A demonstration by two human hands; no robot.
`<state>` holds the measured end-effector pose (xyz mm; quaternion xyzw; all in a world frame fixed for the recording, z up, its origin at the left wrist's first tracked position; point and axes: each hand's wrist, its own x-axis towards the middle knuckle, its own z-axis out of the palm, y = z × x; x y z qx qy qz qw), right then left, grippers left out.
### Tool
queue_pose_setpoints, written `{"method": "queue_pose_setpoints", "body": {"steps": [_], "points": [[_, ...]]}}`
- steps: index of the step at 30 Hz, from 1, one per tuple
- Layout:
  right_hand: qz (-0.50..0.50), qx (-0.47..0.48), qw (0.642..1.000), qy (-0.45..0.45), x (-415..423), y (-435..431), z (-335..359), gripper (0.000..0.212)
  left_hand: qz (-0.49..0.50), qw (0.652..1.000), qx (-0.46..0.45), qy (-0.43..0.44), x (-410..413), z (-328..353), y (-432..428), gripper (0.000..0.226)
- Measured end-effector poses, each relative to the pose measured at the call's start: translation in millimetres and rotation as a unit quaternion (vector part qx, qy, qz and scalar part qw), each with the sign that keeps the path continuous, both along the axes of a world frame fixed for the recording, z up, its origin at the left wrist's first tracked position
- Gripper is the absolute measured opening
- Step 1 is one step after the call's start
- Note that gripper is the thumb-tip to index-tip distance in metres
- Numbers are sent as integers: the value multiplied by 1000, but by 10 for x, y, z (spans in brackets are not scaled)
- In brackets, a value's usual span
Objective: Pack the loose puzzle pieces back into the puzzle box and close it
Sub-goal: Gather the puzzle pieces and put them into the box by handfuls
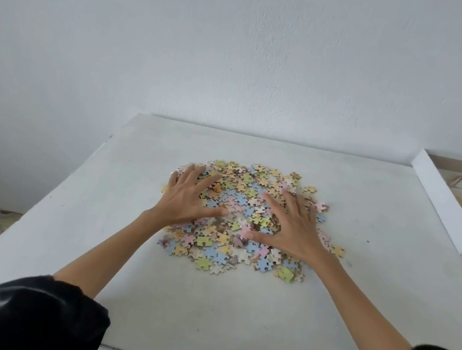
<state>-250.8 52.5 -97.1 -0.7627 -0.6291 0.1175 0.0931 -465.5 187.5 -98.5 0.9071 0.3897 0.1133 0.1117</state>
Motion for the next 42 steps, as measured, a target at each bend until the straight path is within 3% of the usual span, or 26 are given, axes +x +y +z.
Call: {"method": "queue_pose_setpoints", "body": {"steps": [6, 12, 16, 20, 27, 35, 42], "points": [[46, 106, 993, -20, -24, -32, 34, 97, -37, 997, 68, -9, 16, 10, -22, 97], [105, 147, 982, 52, -9, 25, 51, 70, -81, 994, 62, -41, 39, 66, 2, 79], [99, 180, 973, 105, 20, 57, 73, 47, -124, 984, 81, -103, 65, 66, 22, 55], [82, 188, 965, 162, 21, 67, 87, 48, -183, 967, 93, -154, 93, 55, 37, 37], [41, 178, 956, 231, 40, 103, 119, 31, -203, 956, 34, -207, 116, 45, 37, 41], [20, 223, 938, 266, 69, 136, 356, 23, -209, 919, -32, -333, 191, 142, 36, 26], [20, 267, 925, 270, 301, 103, 597, 22, -211, 906, -51, -364, 418, 470, 32, 20]]}}
